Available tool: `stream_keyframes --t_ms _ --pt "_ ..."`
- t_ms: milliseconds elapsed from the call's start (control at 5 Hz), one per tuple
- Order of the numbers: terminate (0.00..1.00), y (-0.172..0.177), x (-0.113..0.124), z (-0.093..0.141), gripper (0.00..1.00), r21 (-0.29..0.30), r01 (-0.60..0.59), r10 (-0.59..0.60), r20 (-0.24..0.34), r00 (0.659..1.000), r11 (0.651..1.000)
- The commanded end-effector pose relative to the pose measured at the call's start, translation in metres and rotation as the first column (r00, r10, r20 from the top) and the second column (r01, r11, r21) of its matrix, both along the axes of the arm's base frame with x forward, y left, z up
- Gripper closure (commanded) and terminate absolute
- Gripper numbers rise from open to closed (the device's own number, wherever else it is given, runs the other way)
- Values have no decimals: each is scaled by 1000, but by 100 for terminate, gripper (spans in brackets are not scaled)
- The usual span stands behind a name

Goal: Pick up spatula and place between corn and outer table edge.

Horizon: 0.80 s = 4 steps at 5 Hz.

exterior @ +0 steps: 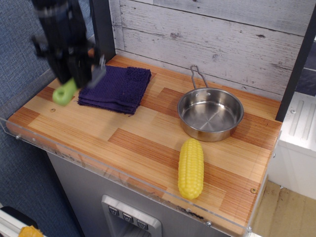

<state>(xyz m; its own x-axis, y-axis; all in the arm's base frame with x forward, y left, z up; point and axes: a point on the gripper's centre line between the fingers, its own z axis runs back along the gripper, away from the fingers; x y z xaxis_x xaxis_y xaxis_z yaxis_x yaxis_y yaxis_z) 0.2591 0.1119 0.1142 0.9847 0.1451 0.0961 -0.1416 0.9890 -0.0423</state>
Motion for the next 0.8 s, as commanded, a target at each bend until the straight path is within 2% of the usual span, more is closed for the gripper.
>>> stream_keyframes --t_ms 0,200,400,600 --pt "0 -40 -4 27 100 82 -142 142 6 990 986" --pt "0 -58 -10 2 100 95 -131 137 -66 988 987" --pt "0 -73 -12 -12 100 116 -115 127 -96 987 987" --pt "0 -103 -15 -20 100 143 -91 105 -95 990 986"
